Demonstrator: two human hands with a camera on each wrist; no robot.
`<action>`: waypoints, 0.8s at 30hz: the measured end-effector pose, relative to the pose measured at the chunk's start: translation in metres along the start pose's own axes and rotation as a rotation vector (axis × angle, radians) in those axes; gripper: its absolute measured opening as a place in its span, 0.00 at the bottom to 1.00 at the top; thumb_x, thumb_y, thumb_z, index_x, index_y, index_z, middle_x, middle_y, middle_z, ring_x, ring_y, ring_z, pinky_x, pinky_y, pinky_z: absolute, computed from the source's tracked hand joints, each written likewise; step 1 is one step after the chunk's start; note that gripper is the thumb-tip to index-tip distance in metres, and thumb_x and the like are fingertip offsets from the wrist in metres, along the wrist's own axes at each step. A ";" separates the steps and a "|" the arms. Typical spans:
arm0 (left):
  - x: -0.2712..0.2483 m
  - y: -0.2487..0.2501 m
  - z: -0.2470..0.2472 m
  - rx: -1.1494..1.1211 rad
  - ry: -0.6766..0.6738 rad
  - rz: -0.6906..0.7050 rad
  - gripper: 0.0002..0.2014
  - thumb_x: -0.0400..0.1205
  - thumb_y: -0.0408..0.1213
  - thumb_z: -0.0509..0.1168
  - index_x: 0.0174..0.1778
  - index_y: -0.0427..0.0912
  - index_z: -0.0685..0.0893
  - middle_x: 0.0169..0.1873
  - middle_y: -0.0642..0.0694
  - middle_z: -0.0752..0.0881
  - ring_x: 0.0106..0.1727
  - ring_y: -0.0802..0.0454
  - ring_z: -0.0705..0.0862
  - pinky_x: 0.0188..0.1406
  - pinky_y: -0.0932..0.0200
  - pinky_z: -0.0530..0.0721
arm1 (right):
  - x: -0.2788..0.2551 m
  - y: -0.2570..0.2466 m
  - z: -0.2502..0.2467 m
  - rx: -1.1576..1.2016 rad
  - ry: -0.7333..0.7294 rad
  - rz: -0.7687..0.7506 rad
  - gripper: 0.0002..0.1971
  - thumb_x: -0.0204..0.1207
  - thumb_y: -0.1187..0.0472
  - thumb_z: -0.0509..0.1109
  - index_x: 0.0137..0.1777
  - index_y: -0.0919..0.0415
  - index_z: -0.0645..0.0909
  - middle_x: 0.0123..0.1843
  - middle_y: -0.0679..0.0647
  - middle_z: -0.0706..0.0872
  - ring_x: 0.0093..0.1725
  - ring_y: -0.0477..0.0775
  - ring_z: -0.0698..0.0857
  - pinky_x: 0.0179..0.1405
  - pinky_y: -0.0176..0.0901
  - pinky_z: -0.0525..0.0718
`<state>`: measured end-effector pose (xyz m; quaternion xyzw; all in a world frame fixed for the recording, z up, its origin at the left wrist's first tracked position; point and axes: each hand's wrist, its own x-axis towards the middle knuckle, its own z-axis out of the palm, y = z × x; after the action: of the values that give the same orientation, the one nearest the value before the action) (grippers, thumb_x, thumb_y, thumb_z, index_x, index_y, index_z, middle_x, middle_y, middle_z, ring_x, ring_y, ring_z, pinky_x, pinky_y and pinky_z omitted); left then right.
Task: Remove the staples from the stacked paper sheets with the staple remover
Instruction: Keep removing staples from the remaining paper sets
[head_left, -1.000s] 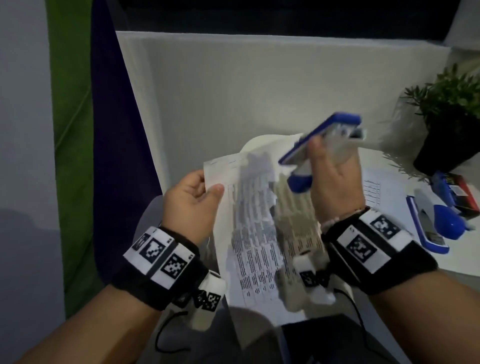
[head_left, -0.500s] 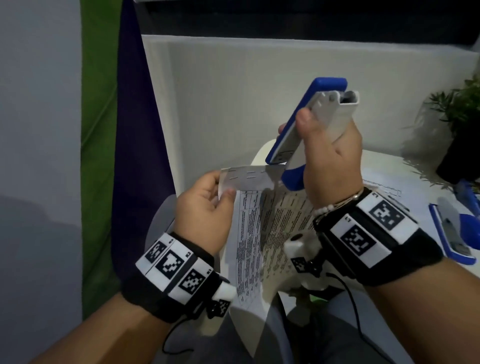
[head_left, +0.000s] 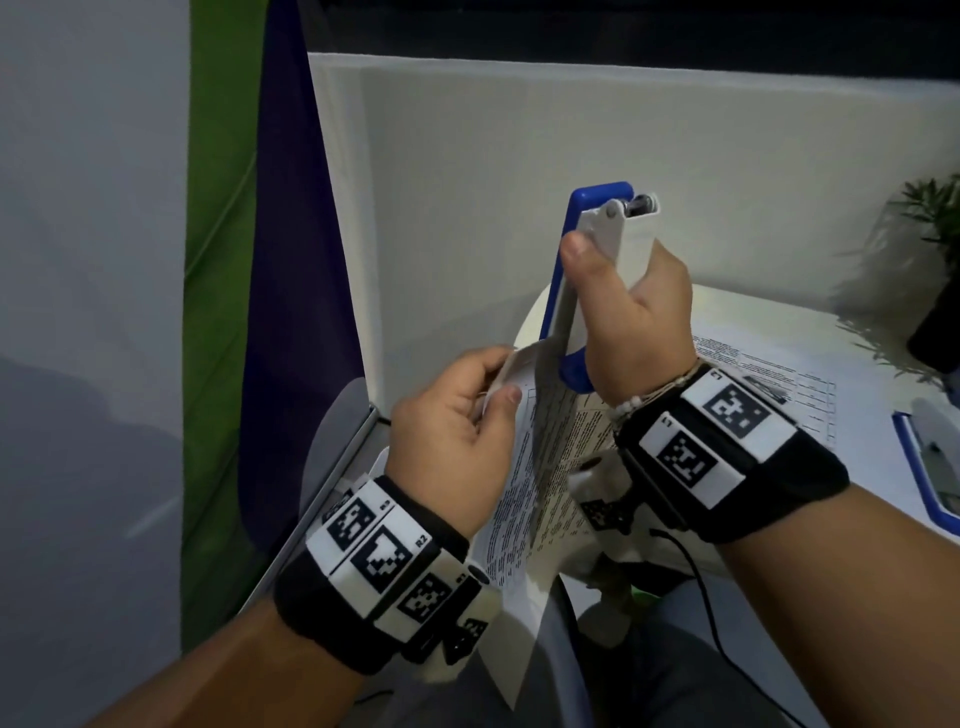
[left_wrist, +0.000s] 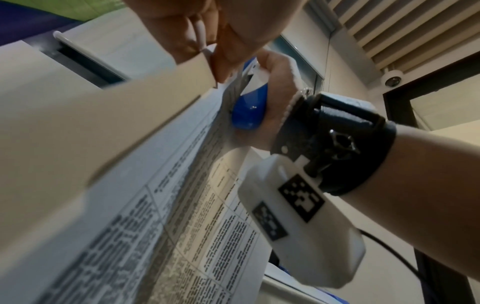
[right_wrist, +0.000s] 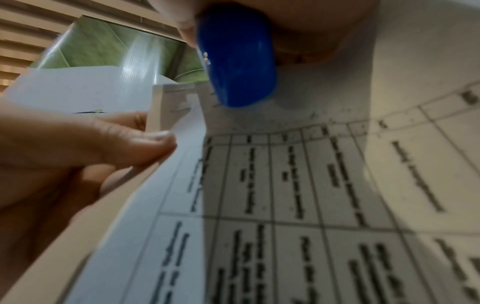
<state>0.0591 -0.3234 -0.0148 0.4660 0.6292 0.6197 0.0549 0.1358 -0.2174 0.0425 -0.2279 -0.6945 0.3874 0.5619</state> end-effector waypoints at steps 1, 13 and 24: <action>0.000 -0.001 0.000 0.001 0.002 0.008 0.12 0.77 0.36 0.65 0.56 0.43 0.86 0.45 0.55 0.89 0.46 0.58 0.88 0.48 0.49 0.88 | 0.000 0.000 0.001 0.015 -0.007 -0.005 0.11 0.67 0.39 0.61 0.32 0.45 0.72 0.22 0.32 0.75 0.26 0.34 0.74 0.29 0.23 0.67; 0.006 -0.004 -0.004 0.058 -0.110 -0.125 0.09 0.80 0.37 0.65 0.54 0.51 0.85 0.41 0.56 0.89 0.43 0.57 0.88 0.46 0.50 0.88 | 0.001 -0.008 -0.002 0.171 -0.108 0.033 0.10 0.69 0.46 0.69 0.36 0.49 0.73 0.25 0.36 0.78 0.28 0.34 0.75 0.31 0.27 0.75; 0.055 -0.014 -0.034 -0.585 0.440 -0.464 0.11 0.83 0.26 0.60 0.51 0.48 0.81 0.44 0.52 0.89 0.44 0.55 0.89 0.36 0.61 0.87 | 0.012 -0.025 -0.038 0.201 0.267 -0.061 0.11 0.71 0.48 0.68 0.46 0.53 0.74 0.40 0.52 0.81 0.41 0.46 0.85 0.44 0.38 0.83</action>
<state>-0.0005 -0.3095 0.0092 0.1337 0.5119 0.8277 0.1872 0.1720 -0.2128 0.0719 -0.1985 -0.5781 0.4041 0.6805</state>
